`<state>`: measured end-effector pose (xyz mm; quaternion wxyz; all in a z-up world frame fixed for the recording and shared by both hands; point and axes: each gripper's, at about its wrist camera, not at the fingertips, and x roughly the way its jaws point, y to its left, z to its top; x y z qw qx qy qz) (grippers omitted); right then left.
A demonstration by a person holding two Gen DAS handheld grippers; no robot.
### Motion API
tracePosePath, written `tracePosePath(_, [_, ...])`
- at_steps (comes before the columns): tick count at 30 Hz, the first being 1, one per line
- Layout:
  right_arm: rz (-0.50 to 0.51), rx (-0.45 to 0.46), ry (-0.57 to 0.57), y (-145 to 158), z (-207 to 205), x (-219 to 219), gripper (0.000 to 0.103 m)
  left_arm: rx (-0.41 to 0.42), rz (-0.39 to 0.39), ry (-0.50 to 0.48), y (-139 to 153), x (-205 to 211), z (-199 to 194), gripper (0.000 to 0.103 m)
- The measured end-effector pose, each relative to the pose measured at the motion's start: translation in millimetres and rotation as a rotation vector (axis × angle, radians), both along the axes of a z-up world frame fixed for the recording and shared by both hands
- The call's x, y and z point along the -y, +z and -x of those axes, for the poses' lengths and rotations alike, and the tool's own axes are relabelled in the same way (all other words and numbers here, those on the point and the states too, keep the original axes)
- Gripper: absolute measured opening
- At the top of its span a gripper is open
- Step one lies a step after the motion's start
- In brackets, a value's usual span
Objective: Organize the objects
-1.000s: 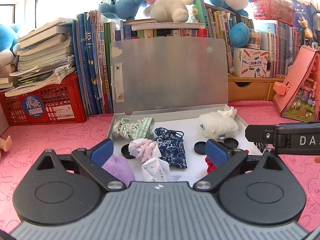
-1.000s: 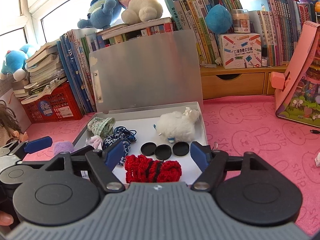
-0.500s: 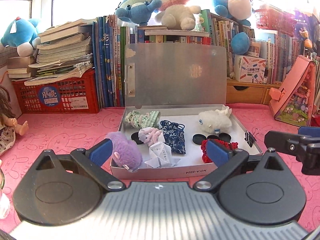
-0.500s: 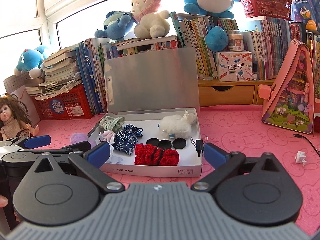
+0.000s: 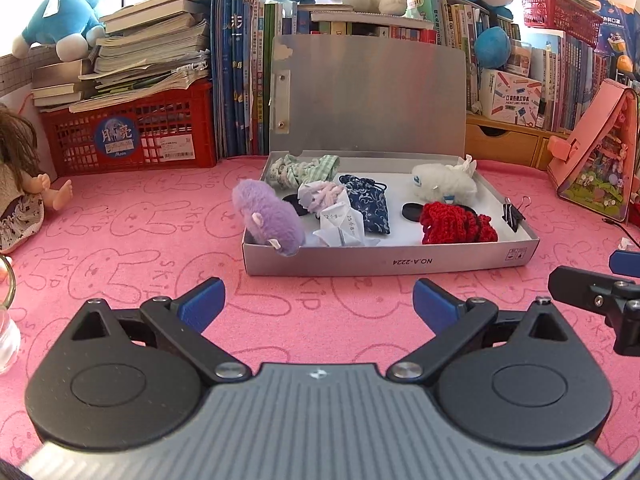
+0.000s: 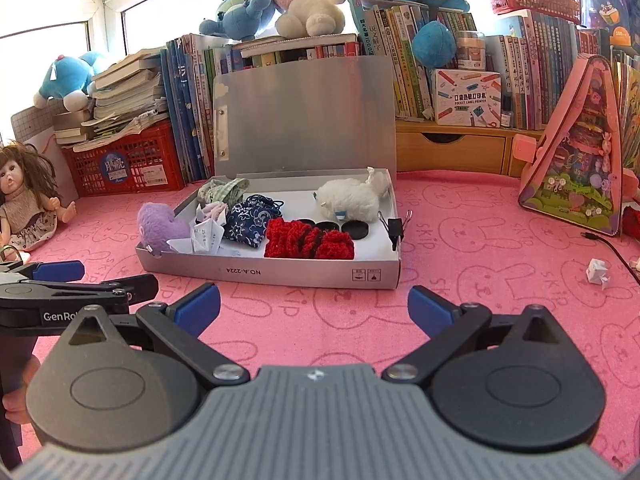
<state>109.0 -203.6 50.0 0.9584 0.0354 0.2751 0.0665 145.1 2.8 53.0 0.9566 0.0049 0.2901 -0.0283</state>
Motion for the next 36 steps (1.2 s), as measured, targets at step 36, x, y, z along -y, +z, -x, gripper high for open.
tracePosePath(36, [0.099,-0.122,-0.034,-63.3,9.3,-11.5,0.103,-0.093,-0.016,0.037,-54.1,-9.3,9.5,0.103])
